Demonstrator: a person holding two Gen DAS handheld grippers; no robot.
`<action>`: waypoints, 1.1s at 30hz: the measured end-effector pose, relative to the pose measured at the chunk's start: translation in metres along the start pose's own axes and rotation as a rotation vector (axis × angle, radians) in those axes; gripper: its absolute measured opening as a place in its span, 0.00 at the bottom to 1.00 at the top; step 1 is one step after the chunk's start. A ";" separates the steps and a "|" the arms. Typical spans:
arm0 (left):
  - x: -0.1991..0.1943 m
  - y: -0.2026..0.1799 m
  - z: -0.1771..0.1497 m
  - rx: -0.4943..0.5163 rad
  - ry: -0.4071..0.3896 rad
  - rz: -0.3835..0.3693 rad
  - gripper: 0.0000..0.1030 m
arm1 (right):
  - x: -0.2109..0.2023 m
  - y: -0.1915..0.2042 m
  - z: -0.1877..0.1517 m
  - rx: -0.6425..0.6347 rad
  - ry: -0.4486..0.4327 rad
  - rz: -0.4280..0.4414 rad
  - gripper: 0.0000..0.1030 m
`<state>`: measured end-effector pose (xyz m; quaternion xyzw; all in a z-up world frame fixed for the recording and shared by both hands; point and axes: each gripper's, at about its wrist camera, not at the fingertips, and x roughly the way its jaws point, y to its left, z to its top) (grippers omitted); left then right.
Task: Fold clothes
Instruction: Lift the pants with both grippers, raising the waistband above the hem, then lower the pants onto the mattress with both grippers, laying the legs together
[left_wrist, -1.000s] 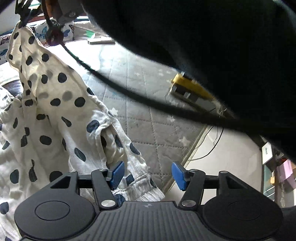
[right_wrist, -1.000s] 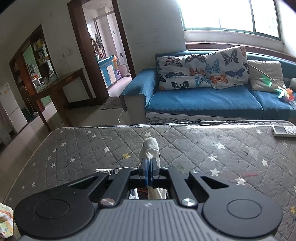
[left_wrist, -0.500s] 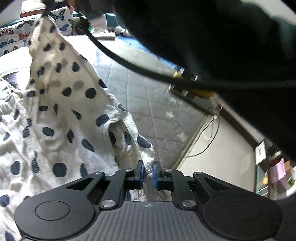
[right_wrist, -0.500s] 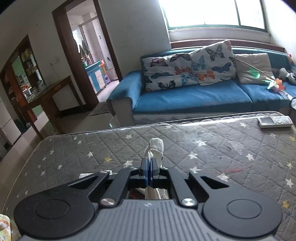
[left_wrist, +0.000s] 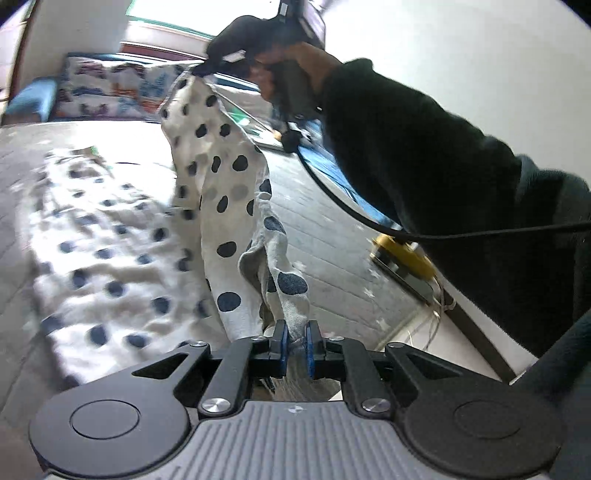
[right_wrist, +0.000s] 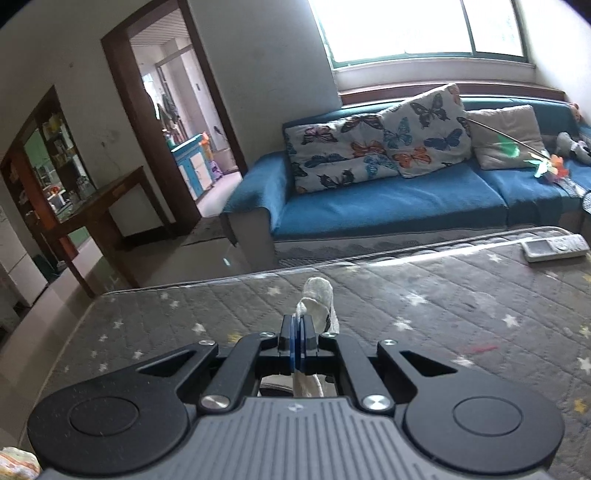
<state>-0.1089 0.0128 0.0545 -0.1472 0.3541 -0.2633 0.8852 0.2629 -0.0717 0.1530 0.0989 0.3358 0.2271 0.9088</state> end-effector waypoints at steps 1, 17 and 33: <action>-0.007 0.004 -0.003 -0.021 -0.009 0.008 0.10 | 0.004 0.008 0.000 -0.005 0.001 0.008 0.02; -0.069 0.057 -0.041 -0.256 -0.052 0.112 0.10 | 0.084 0.154 -0.045 -0.155 0.109 0.163 0.14; -0.067 0.066 -0.038 -0.248 0.011 0.162 0.15 | 0.083 0.082 -0.074 -0.211 0.268 0.086 0.29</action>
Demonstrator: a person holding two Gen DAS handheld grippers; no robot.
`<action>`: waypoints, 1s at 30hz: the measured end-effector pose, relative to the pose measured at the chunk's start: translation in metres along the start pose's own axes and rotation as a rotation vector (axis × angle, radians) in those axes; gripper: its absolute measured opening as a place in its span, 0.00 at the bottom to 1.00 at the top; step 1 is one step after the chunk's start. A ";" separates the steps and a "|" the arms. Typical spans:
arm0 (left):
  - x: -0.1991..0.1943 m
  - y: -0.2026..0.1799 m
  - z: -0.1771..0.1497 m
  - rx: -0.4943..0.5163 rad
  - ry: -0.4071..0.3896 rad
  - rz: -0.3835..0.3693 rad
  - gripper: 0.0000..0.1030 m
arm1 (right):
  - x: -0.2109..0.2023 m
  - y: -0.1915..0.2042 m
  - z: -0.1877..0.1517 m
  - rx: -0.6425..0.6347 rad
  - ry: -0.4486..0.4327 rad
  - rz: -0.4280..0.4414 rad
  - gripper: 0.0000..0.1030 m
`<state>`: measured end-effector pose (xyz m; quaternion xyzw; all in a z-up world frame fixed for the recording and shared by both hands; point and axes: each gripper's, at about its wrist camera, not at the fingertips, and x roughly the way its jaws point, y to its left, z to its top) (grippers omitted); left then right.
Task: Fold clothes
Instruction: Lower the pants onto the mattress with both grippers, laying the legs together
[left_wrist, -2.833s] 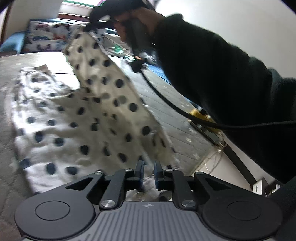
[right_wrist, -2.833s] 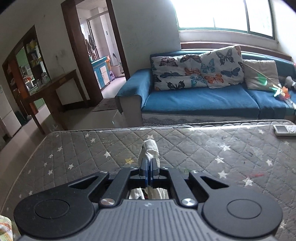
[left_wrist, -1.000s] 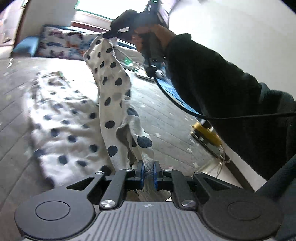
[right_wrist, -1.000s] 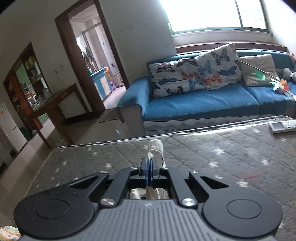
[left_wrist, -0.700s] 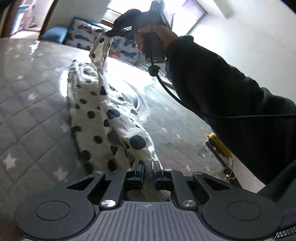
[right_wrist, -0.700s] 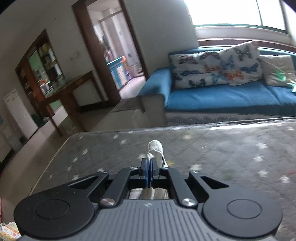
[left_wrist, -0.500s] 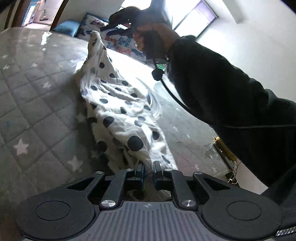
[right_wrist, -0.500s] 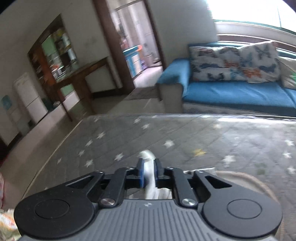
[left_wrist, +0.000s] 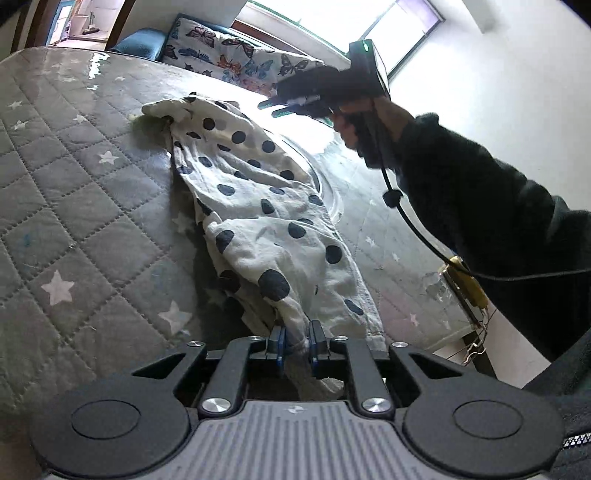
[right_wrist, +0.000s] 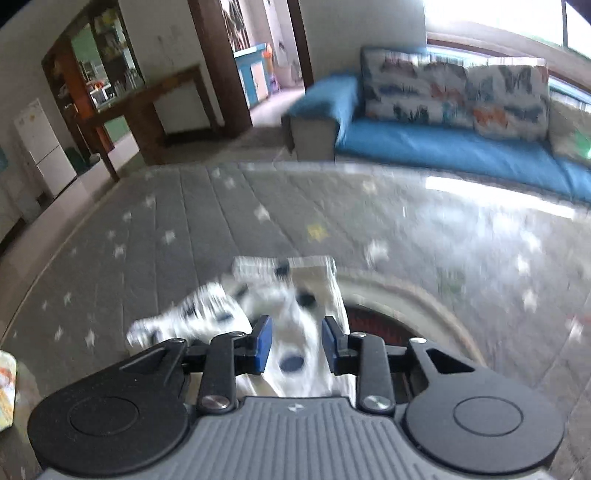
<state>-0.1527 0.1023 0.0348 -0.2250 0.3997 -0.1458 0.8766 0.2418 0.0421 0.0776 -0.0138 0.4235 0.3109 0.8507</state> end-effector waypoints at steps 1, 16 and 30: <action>0.001 -0.001 0.000 0.003 0.007 0.006 0.15 | 0.003 -0.004 -0.004 0.014 0.011 0.012 0.29; 0.012 0.003 0.006 -0.033 0.051 0.084 0.20 | 0.060 0.033 0.025 -0.047 0.020 0.184 0.36; 0.012 0.002 0.020 0.012 0.023 0.083 0.17 | 0.042 0.026 0.032 -0.113 -0.096 0.138 0.04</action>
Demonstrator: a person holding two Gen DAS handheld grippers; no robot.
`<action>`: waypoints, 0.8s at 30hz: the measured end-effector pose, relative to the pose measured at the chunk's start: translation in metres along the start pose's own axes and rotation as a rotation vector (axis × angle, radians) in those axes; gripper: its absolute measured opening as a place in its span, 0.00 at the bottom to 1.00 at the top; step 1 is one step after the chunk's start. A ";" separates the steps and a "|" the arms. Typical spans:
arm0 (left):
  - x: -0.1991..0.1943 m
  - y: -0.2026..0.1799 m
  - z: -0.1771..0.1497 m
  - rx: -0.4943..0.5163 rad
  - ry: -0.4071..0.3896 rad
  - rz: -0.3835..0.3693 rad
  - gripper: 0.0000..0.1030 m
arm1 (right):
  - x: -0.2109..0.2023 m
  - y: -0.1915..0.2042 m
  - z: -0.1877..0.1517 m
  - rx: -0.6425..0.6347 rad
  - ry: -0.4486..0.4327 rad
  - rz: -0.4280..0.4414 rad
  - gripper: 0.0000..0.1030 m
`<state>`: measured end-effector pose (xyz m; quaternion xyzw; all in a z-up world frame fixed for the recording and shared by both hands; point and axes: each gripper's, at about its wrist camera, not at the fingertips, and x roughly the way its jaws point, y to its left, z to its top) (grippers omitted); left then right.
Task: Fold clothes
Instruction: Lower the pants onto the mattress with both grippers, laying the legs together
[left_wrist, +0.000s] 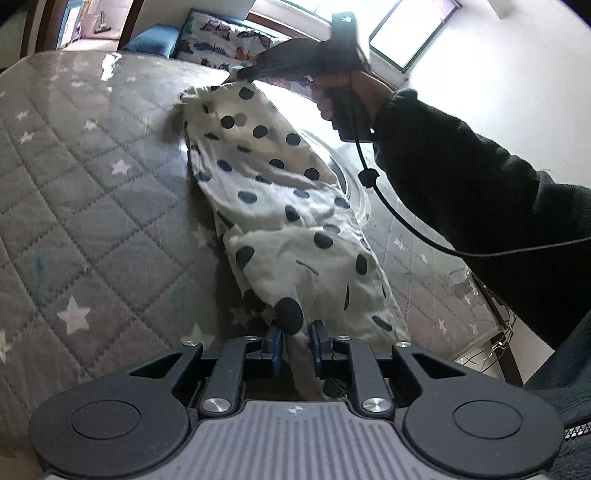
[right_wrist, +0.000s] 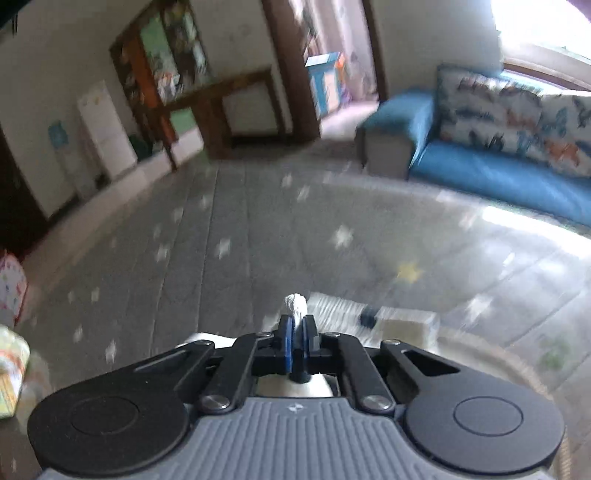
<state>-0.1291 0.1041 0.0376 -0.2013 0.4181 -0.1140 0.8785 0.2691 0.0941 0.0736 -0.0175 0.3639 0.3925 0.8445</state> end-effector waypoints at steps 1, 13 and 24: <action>0.001 0.000 0.001 0.002 -0.002 0.004 0.17 | -0.001 0.000 0.001 -0.005 -0.008 -0.004 0.04; 0.017 0.006 0.005 -0.011 0.041 0.054 0.17 | 0.000 -0.035 -0.013 0.067 -0.015 -0.162 0.22; 0.013 0.008 0.004 -0.005 0.049 0.058 0.18 | -0.009 -0.032 -0.022 0.037 -0.015 -0.161 0.30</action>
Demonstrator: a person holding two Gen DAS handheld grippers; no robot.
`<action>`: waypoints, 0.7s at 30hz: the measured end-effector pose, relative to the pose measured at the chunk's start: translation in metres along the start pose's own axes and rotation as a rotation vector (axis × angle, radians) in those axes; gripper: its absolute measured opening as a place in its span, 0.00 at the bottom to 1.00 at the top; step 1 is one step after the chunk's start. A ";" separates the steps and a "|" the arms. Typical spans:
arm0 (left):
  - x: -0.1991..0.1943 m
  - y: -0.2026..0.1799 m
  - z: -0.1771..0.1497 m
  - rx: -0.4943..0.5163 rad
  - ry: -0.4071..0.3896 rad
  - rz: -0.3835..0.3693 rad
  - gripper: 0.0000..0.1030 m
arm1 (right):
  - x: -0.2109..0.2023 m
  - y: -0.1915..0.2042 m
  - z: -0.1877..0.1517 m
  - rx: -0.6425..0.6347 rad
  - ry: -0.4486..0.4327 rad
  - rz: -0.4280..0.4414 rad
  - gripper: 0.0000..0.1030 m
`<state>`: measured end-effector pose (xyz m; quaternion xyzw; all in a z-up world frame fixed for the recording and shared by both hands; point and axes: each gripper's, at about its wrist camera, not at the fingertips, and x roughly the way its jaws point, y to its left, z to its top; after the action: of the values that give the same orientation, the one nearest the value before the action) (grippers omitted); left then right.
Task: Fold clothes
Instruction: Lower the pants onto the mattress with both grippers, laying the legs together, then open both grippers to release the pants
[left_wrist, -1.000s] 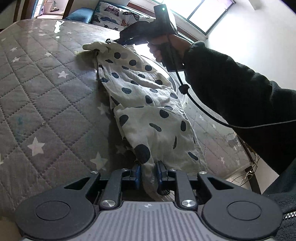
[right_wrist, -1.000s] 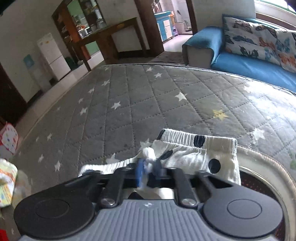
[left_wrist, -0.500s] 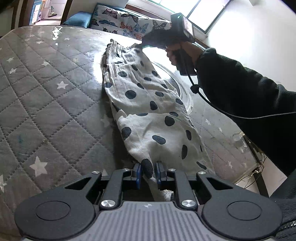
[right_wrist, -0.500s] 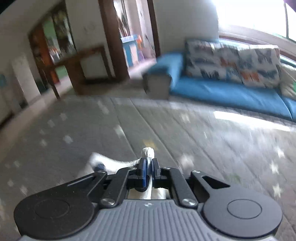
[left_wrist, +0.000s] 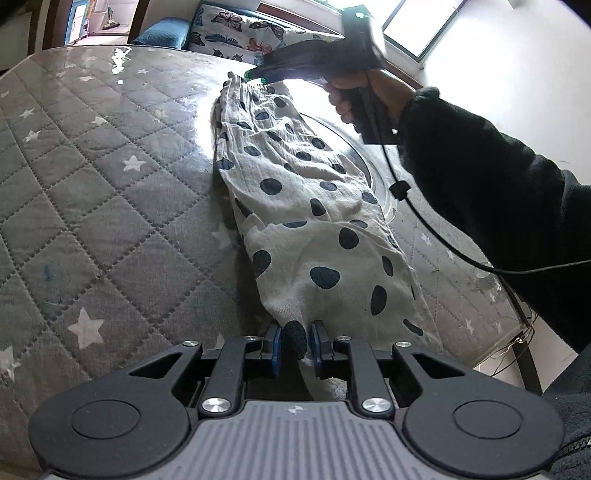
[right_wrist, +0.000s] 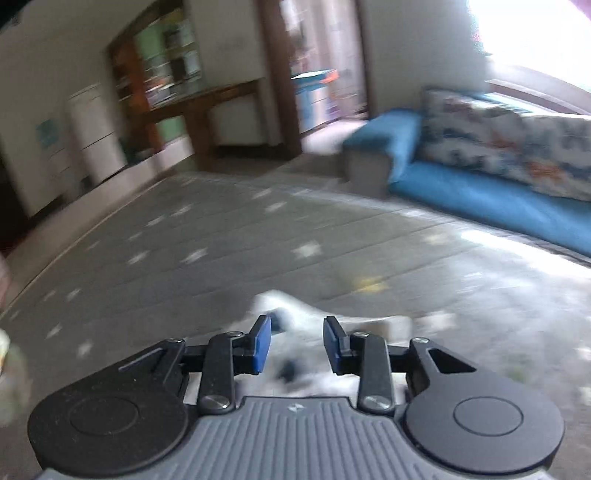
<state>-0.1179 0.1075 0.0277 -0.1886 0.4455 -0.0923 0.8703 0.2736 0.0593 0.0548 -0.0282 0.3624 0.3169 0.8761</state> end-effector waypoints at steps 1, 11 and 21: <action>-0.001 0.000 -0.001 -0.002 0.000 0.002 0.18 | -0.001 0.001 -0.001 -0.005 0.004 0.005 0.30; -0.005 0.003 -0.003 -0.007 -0.004 0.008 0.25 | -0.014 0.005 -0.014 -0.052 0.044 0.059 0.30; -0.021 -0.002 -0.001 0.027 -0.047 0.032 0.36 | -0.022 0.001 -0.034 -0.057 0.088 0.101 0.30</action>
<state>-0.1314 0.1120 0.0437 -0.1716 0.4264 -0.0800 0.8845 0.2400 0.0388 0.0443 -0.0489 0.3922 0.3693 0.8411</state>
